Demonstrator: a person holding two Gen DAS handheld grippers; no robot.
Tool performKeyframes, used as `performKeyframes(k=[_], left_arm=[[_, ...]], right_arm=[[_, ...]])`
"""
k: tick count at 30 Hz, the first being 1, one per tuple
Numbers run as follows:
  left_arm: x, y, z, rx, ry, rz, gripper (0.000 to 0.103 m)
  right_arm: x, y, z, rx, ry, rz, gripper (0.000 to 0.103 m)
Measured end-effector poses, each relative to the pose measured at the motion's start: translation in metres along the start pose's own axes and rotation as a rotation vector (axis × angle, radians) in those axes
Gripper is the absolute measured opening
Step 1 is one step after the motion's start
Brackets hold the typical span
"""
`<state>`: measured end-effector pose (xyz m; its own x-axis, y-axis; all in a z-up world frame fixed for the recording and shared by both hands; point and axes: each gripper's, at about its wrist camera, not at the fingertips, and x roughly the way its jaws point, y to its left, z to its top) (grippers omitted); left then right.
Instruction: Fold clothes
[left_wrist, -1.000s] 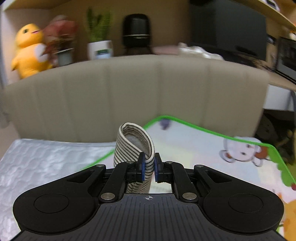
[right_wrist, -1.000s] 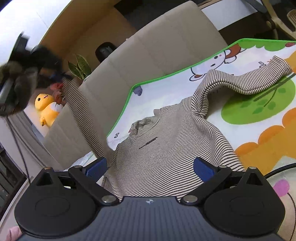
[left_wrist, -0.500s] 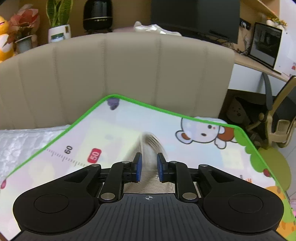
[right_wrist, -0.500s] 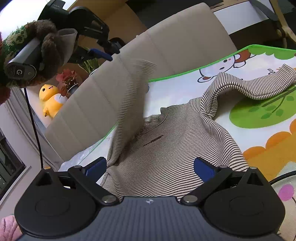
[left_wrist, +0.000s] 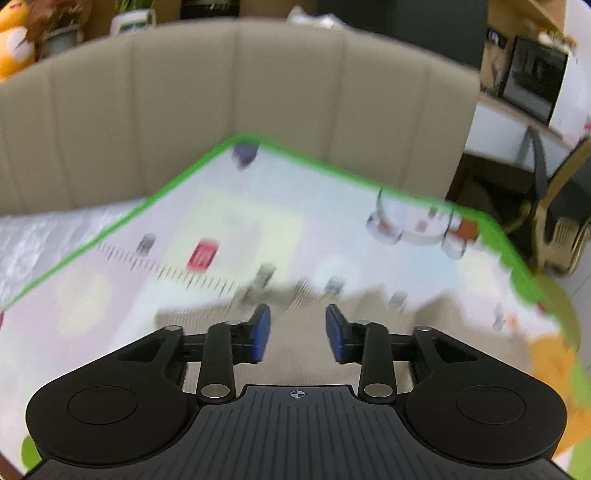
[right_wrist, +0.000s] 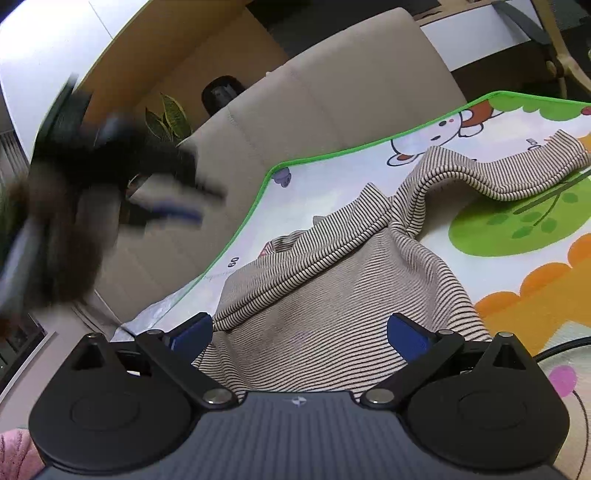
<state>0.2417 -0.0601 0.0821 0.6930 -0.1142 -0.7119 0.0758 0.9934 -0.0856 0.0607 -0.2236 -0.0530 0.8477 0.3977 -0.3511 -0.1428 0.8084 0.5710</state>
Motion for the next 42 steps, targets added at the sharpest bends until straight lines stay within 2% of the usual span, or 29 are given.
performKeyframes(k=[3, 8, 10, 11, 12, 13, 14, 17, 18, 20, 22, 25, 26, 27, 28, 30, 32, 35, 37, 39, 42], left_arm=[[0.007, 0.026, -0.046, 0.031, 0.006, 0.025, 0.049], [0.030, 0.061, -0.094, 0.050, 0.017, 0.080, 0.061], [0.040, 0.071, -0.099, -0.002, 0.055, 0.069, 0.065], [0.045, 0.075, -0.100, -0.022, 0.076, 0.057, 0.068], [0.049, 0.078, -0.099, -0.022, 0.093, 0.036, 0.078], [0.051, 0.080, -0.097, -0.003, 0.091, 0.026, 0.084], [0.052, 0.081, -0.094, 0.028, 0.068, 0.040, 0.084], [0.056, 0.083, -0.088, 0.113, -0.021, 0.134, 0.089], [0.060, 0.085, -0.087, 0.116, -0.021, 0.148, 0.090], [0.069, 0.088, -0.089, 0.093, 0.018, 0.112, 0.090], [0.078, 0.091, -0.093, 0.070, 0.064, 0.067, 0.090], [0.084, 0.095, -0.097, 0.069, 0.069, 0.052, 0.093], [0.084, 0.099, -0.096, 0.062, 0.062, 0.050, 0.093], [0.086, 0.103, -0.095, 0.045, 0.057, 0.053, 0.093], [0.088, 0.108, -0.093, 0.030, 0.053, 0.058, 0.095], [0.092, 0.119, -0.092, 0.027, 0.039, 0.084, 0.097], [0.096, 0.127, -0.089, 0.036, 0.024, 0.113, 0.098], [0.089, 0.142, -0.085, -0.019, 0.006, 0.140, 0.098], [0.080, 0.155, -0.083, -0.073, -0.008, 0.161, 0.098], [0.075, 0.164, -0.083, -0.116, 0.000, 0.161, 0.098], [0.069, 0.167, -0.085, -0.135, 0.020, 0.128, 0.097]], right_arm=[[0.002, -0.004, 0.002, 0.035, 0.026, -0.025, 0.101], [0.014, -0.011, 0.007, 0.091, 0.102, -0.104, 0.098], [0.022, -0.007, 0.010, 0.064, 0.145, -0.145, 0.091], [0.026, -0.004, 0.011, 0.041, 0.168, -0.165, 0.083], [0.032, 0.003, 0.013, -0.004, 0.187, -0.188, 0.072], [0.039, 0.012, 0.016, -0.074, 0.202, -0.213, 0.068], [0.047, 0.021, 0.021, -0.147, 0.207, -0.239, 0.064], [0.083, 0.048, 0.050, -0.324, 0.172, -0.295, 0.064], [0.098, 0.056, 0.061, -0.377, 0.154, -0.315, 0.066], [0.133, 0.063, 0.080, -0.468, 0.112, -0.382, 0.074], [0.170, 0.057, 0.093, -0.516, 0.091, -0.474, 0.077], [0.211, 0.031, 0.099, -0.448, 0.148, -0.552, 0.076], [0.219, 0.024, 0.099, -0.418, 0.165, -0.554, 0.063], [0.221, 0.022, 0.097, -0.387, 0.177, -0.534, 0.044], [0.223, 0.019, 0.095, -0.355, 0.189, -0.514, 0.043], [0.220, 0.028, 0.094, -0.350, 0.184, -0.466, 0.014], [0.207, 0.042, 0.099, -0.319, 0.149, -0.402, 0.014], [0.198, 0.059, 0.102, -0.283, 0.122, -0.339, 0.014], [0.206, 0.059, 0.094, -0.324, 0.150, -0.356, 0.014], [0.216, 0.050, 0.083, -0.376, 0.188, -0.408, 0.015], [0.221, 0.030, 0.068, -0.407, 0.204, -0.476, 0.016]])
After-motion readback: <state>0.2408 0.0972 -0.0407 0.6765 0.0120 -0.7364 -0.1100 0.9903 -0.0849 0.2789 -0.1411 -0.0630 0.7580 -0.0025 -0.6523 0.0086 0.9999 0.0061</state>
